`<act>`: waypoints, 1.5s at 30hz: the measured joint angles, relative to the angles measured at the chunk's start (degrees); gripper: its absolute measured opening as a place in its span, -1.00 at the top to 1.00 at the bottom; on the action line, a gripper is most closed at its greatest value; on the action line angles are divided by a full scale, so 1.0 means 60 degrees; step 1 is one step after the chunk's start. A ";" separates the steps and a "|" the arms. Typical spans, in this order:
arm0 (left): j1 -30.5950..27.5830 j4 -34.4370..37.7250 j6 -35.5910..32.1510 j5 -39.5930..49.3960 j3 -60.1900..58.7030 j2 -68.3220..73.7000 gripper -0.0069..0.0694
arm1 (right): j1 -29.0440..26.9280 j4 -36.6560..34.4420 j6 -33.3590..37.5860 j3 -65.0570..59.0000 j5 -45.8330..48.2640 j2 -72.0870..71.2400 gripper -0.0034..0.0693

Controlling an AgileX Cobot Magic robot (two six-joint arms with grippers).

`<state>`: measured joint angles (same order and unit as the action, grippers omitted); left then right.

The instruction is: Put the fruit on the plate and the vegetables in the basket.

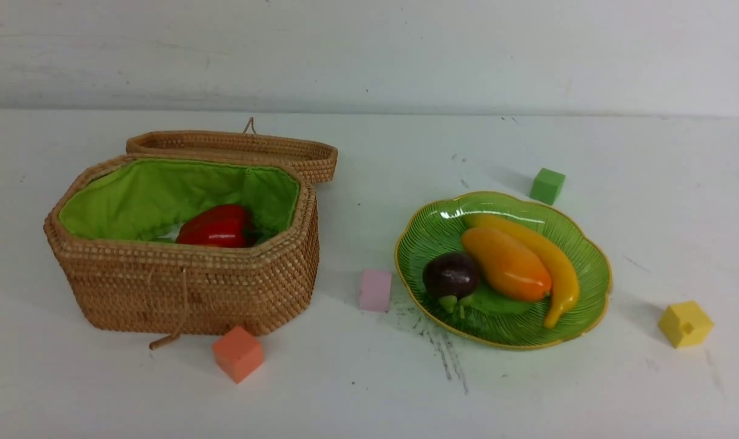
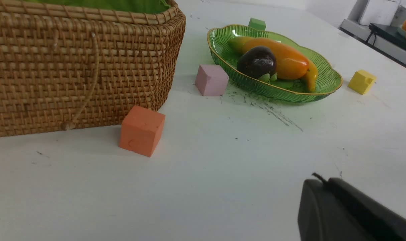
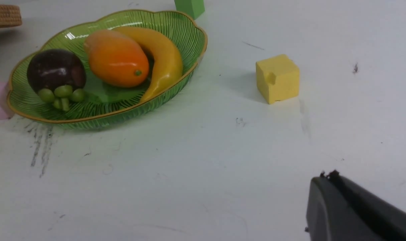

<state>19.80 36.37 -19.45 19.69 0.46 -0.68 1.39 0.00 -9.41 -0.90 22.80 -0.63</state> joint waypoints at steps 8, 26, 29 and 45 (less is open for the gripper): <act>0.0000 0.0000 0.0000 0.0000 0.0000 0.0000 0.82 | 0.0000 0.0000 0.0000 0.0000 -0.0009 0.0000 0.93; -0.2317 -0.4335 0.3913 -0.1518 -0.0331 0.0000 0.85 | 0.0000 0.0000 0.0000 -0.0009 -0.0013 0.0000 0.89; -0.2520 -0.4894 0.4811 -0.0390 -0.0331 0.0000 0.85 | 0.0000 0.0000 0.0000 -0.0009 -0.0020 0.0000 0.88; -0.2530 -0.5053 0.5220 0.0245 -0.0363 0.0000 0.85 | 0.0000 0.0000 0.0000 -0.0009 -0.0031 0.0000 0.83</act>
<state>4.62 6.05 11.86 21.16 -1.72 -0.68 1.39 0.00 -9.41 -0.95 22.61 -0.63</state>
